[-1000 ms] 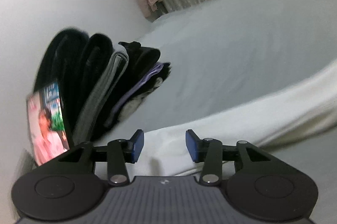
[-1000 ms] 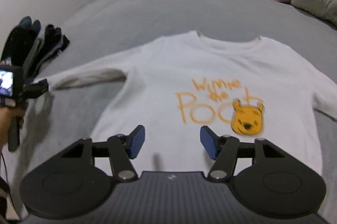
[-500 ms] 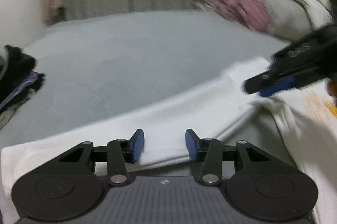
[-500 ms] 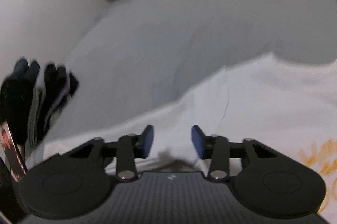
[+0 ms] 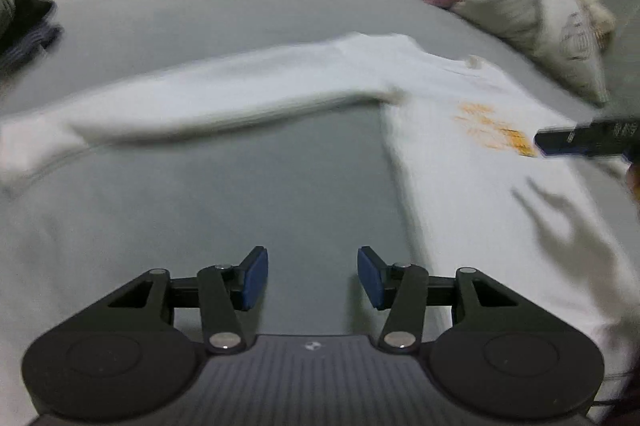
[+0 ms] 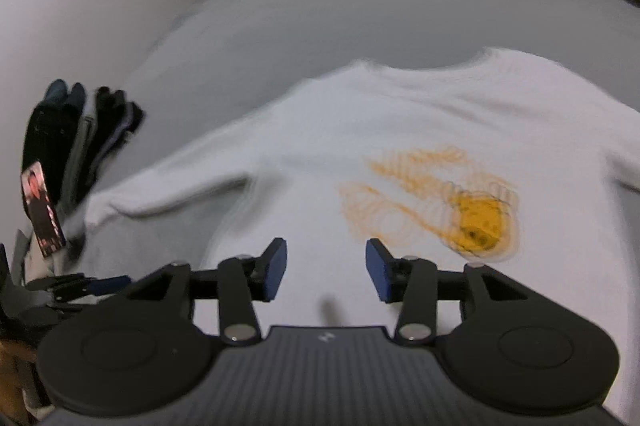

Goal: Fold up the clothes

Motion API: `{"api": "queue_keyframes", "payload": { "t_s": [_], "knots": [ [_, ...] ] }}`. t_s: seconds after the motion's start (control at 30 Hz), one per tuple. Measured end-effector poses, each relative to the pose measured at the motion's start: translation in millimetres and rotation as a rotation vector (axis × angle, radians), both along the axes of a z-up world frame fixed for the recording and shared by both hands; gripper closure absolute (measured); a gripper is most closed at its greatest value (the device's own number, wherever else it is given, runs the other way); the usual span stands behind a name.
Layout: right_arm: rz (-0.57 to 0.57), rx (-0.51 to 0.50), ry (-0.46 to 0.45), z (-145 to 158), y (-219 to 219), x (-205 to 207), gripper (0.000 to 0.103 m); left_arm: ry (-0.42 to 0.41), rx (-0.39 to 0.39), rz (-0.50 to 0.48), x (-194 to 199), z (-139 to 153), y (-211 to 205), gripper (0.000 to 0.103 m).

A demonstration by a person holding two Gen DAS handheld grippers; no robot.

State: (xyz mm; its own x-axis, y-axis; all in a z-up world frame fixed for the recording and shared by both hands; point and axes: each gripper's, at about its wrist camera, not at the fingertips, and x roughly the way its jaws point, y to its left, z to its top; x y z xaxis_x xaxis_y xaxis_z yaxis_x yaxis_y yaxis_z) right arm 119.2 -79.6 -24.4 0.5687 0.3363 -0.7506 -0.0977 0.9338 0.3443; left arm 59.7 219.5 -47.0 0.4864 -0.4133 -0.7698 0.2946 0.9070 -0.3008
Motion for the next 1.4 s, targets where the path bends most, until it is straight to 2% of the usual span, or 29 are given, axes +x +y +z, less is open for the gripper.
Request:
{"api": "queue_keyframes", "payload": {
  "t_s": [0.17, 0.33, 0.43, 0.47, 0.53, 0.57, 0.6, 0.63, 0.67, 0.73, 0.77, 0.83, 0.9, 1.0, 1.07, 1.13, 1.17, 1.2, 1.23, 1.27, 1.33, 1.4],
  "knots": [
    [-0.069, -0.054, 0.048, -7, -68, -74, 0.054, 0.063, -0.006, -0.018, -23, -4, -19, 0.053],
    [-0.163, -0.008, 0.094, -19, -122, -136, 0.054, 0.173, -0.116, -0.019, -44, -8, -25, 0.059],
    [-0.208, 0.048, 0.146, -31, -142, -166, 0.054, 0.206, -0.136, -0.025, -51, -10, -31, 0.063],
    [-0.212, 0.068, 0.159, -34, -146, -172, 0.054, 0.212, -0.139, -0.024, -50, -11, -36, 0.066],
    [-0.211, 0.164, 0.181, -45, -150, -185, 0.055, 0.239, -0.163, -0.023, -54, -14, -39, 0.089],
    [-0.21, 0.204, 0.188, -50, -151, -189, 0.055, 0.262, -0.19, -0.022, -55, -16, -41, 0.093],
    [-0.208, 0.229, 0.187, -53, -149, -190, 0.067, 0.286, -0.216, -0.023, -58, -19, -44, 0.093],
    [-0.198, 0.243, 0.182, -57, -145, -191, 0.077, 0.277, -0.206, -0.011, -63, -19, -48, 0.094],
    [-0.185, 0.229, 0.181, -60, -140, -191, 0.094, 0.265, -0.194, -0.008, -66, -17, -50, 0.094],
    [-0.177, 0.215, 0.166, -54, -138, -192, 0.095, 0.212, -0.213, 0.003, -78, 1, -46, 0.094],
    [-0.173, 0.216, 0.141, -47, -140, -195, 0.095, 0.192, -0.246, 0.0, -85, 11, -39, 0.094],
    [-0.15, 0.185, 0.081, -24, -147, -203, 0.096, 0.197, -0.268, -0.011, -90, 15, -36, 0.094],
    [-0.133, 0.129, 0.089, -20, -149, -205, 0.096, 0.225, -0.252, -0.033, -94, 11, -37, 0.094],
    [-0.107, 0.067, 0.125, -23, -148, -204, 0.098, 0.278, -0.106, -0.071, -96, -13, -57, 0.091],
    [-0.073, -0.003, 0.179, -43, -135, -202, 0.098, 0.281, -0.087, -0.098, -95, -16, -62, 0.087],
    [-0.064, -0.044, 0.171, -48, -127, -203, 0.097, 0.292, -0.079, -0.113, -93, -9, -62, 0.08],
    [-0.069, -0.032, 0.169, -45, -129, -203, 0.087, 0.277, -0.033, -0.12, -95, 0, -61, 0.073],
    [-0.076, -0.014, 0.166, -39, -132, -203, 0.069, 0.248, 0.02, -0.121, -96, 7, -60, 0.064],
    [-0.084, -0.01, 0.158, -35, -135, -203, 0.062, 0.227, 0.057, -0.116, -98, 11, -59, 0.058],
    [-0.1, -0.035, 0.137, -30, -140, -202, 0.054, 0.178, 0.133, -0.097, -98, 20, -59, 0.051],
    [-0.145, -0.07, 0.106, -22, -150, -196, 0.051, 0.154, 0.154, -0.093, -96, 26, -61, 0.05],
    [-0.234, -0.061, 0.095, -18, -171, -187, 0.05, 0.111, 0.175, -0.098, -87, 37, -77, 0.05]
  ]
}}
